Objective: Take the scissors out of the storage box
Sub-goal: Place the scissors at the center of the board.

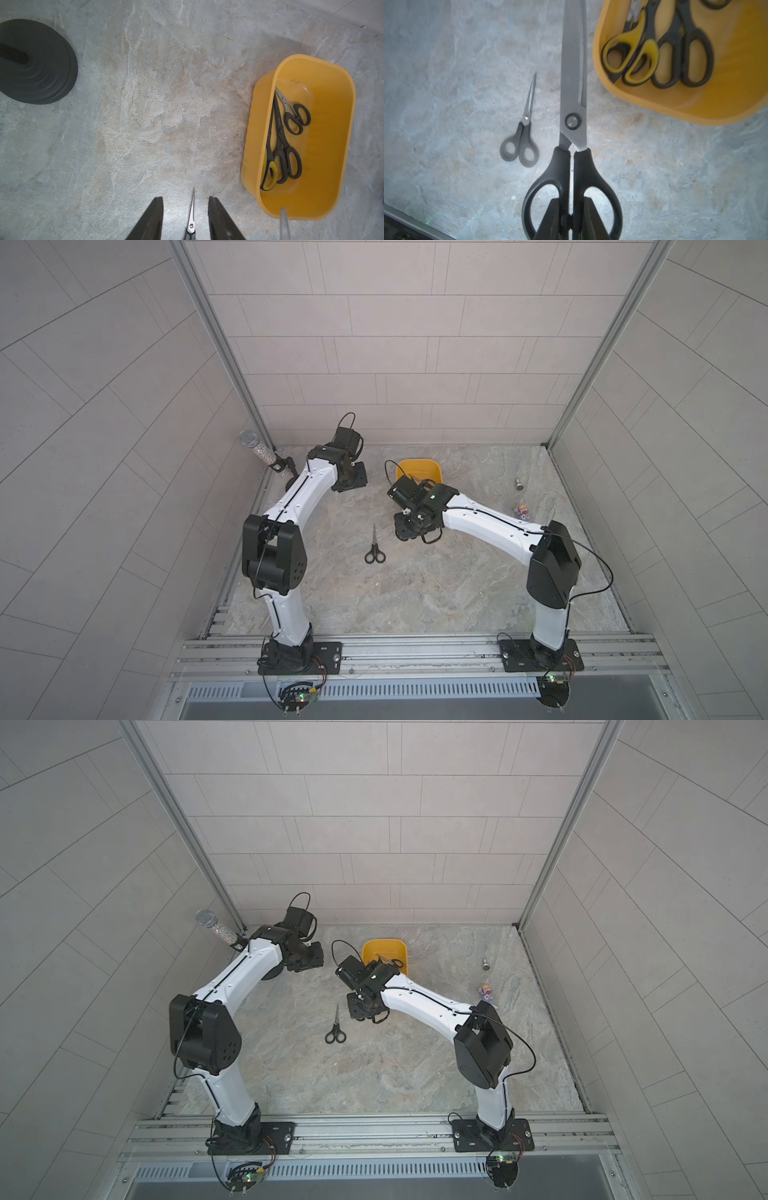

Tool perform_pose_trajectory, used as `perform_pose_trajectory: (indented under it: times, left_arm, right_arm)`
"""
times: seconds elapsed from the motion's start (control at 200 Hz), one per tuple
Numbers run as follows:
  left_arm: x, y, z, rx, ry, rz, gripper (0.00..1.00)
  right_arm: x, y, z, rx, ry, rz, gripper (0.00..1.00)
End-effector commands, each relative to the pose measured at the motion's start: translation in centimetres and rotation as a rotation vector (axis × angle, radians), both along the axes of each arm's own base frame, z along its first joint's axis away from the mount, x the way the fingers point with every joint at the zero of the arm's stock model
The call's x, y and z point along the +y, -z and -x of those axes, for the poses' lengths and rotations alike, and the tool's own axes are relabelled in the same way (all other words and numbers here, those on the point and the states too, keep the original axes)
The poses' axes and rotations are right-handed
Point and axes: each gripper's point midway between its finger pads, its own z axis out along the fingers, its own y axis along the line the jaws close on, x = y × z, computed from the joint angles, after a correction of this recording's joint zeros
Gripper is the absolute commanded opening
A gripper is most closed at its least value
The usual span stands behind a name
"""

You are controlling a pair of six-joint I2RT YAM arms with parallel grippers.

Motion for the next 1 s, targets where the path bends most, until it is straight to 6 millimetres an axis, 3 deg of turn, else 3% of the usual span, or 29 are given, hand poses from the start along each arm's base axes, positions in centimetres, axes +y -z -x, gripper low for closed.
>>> perform_pose_trajectory:
  times: [0.0, 0.335, 0.575, 0.77, 0.9, 0.995]
  left_arm:
    - [0.9, -0.1, 0.7, 0.006, -0.016, -0.009, 0.42]
    - [1.9, -1.2, 1.7, -0.016, -0.035, -0.009, 0.42]
    - [1.8, -1.1, 1.7, -0.008, -0.033, -0.011, 0.42]
    - [1.9, -1.1, 1.7, -0.011, -0.034, -0.004, 0.42]
    - [1.8, -1.2, 1.8, -0.013, -0.033, 0.001, 0.42]
    - [1.8, -1.4, 1.8, -0.021, -0.034, 0.003, 0.42]
  right_arm:
    - [0.4, -1.1, 0.8, -0.034, -0.039, -0.044, 0.0]
    - [1.3, 3.1, 2.6, 0.054, -0.145, -0.025, 0.0]
    - [1.8, 5.9, 1.9, 0.098, 0.026, -0.045, 0.0]
    - [1.2, 6.1, 1.0, 0.06, 0.159, -0.048, 0.0]
    - [2.0, 6.1, 0.9, 0.038, 0.173, -0.05, 0.0]
    - [2.8, 7.2, 1.1, 0.073, 0.161, -0.053, 0.0]
